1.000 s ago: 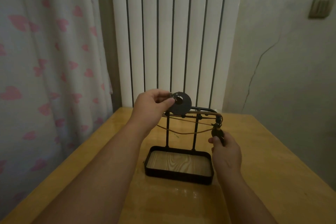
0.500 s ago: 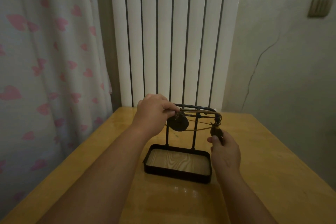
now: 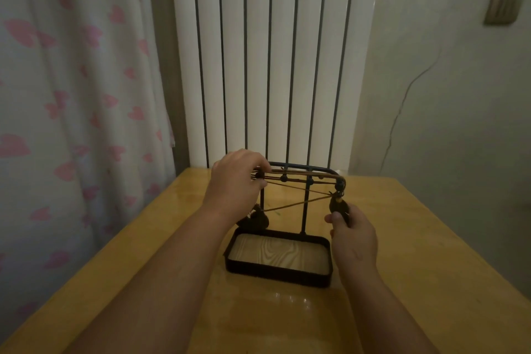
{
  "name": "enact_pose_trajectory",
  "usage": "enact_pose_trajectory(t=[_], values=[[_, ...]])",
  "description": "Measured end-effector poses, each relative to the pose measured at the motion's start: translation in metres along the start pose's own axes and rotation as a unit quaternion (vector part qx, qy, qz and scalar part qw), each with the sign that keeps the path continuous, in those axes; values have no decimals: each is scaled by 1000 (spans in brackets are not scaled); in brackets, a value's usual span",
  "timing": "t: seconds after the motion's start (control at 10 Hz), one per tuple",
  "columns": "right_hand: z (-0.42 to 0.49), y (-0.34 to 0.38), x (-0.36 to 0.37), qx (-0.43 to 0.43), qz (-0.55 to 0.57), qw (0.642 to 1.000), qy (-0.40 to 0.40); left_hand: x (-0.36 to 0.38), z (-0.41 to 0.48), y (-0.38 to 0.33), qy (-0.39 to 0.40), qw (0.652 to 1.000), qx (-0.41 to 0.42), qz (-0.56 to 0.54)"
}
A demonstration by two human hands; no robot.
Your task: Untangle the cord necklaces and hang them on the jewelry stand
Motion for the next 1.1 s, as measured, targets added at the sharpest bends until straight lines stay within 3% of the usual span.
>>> enact_pose_trajectory(t=[0.1,0.2,0.3,0.4,0.6,0.7,0.9,1.0,1.1], values=[[1,-1,0,-2,-1,1000,0,1,-9,10,-81,978,-81,-173],[0,-1,-1,-2,2,1000,1,6,-25,20,-166,904,-224,-324],[0,0,-1,-6,-6,1000,-3,17,-38,29,-156,858,-306,-381],[0,-1,-1,-8,-13,1000,-4,29,-47,35,-87,848,-329,-405],[1,-3,0,5,-19,1000,8,50,-55,33,69,850,-363,-376],[3,-5,0,17,-10,1000,15,54,-59,32,77,871,-339,-347],[8,-15,-4,73,-14,997,13,57,-59,42,90,875,-317,-356],[8,-25,-7,96,-51,993,43,66,-66,51,95,893,-326,-295],[1,-29,1,121,-146,979,71,70,-76,51,112,929,-311,-167]])
Point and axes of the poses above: each hand's wrist, its own z-axis towards the middle knuckle, its own x-axis out of the palm, y = z × x, the point moved 1 cm from there along z, towards the middle knuckle, and after that the axes turned 10 degrees about z, right-handed, at the moved point
